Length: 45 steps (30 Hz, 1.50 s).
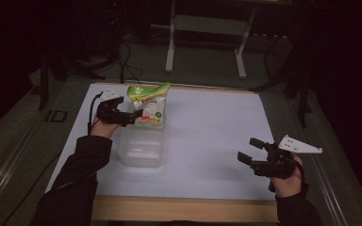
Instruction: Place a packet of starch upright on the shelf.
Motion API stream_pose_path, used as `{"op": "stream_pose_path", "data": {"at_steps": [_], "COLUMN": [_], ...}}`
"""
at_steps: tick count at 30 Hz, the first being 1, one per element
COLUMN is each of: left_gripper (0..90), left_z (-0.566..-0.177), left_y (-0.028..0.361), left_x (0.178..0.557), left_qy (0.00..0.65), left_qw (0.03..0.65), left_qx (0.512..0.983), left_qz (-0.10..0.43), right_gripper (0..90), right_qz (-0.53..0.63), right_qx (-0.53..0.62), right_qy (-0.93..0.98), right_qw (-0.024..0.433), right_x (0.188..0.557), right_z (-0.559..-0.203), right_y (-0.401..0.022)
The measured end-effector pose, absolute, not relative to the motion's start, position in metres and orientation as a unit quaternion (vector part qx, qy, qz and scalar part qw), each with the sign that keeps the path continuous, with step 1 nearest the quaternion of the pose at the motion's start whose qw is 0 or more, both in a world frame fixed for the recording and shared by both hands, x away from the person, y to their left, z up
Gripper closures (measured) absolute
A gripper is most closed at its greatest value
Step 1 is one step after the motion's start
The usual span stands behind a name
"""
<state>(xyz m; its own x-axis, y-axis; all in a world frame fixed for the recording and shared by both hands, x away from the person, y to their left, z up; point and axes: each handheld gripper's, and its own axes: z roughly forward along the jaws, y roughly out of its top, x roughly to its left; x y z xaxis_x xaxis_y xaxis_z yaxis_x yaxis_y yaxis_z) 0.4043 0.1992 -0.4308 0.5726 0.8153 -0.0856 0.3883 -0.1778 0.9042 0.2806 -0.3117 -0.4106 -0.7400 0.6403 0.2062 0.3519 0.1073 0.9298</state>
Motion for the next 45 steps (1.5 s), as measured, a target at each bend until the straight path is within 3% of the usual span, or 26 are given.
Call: {"op": "stream_pose_path", "data": {"at_steps": [14,19,39,45], "left_gripper": [1.7,1.7,1.7,1.7], "left_z": [-0.413,-0.421,-0.427,-0.429], "left_y": [0.19,0.181,0.167,0.153], "left_x": [0.347,0.332,0.287,0.271], "left_qy": [0.387,0.383,0.354,0.319], "left_qw": [0.513,0.52,0.569,0.583], "left_qx": [0.73,0.731,0.72,0.731], "left_qz": [0.234,0.22,0.181,0.155], "right_gripper": [15.3,18.6,14.5,14.3], "right_qz": [0.57,0.567,0.553,0.546], "right_qx": [0.341,0.334,0.347,0.341], "right_qy": [0.738,0.739,0.746,0.752], "right_qw": [0.123,0.145,0.135,0.141], "right_x": [0.279,0.277,0.275,0.272], "right_z": [-0.418,-0.42,-0.437,-0.443], "right_y": [-0.307,-0.306,-0.309,-0.307]}}
